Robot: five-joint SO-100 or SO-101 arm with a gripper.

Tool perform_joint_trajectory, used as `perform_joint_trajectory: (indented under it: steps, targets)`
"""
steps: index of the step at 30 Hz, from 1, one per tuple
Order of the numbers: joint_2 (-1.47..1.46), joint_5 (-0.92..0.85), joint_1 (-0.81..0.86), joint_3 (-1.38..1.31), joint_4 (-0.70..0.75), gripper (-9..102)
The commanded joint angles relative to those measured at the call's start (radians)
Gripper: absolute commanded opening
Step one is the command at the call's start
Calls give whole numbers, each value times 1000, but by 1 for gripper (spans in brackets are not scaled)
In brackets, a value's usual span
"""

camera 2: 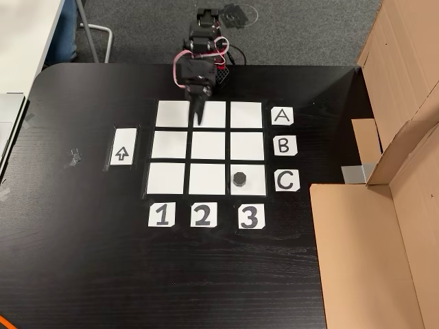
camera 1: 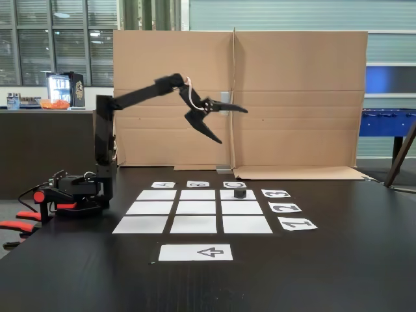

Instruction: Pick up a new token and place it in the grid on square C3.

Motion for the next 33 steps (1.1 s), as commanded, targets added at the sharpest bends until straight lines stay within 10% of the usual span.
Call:
perform_joint_trajectory:
  steps: [1,10,24,33]
  targets:
    - [160,-38,106,121,-84,51]
    - [417,-117,357,416,-259,45]
    - [819,-127,719,853,-456,-1]
    - [1111,-176,882,1123,-457,-1]
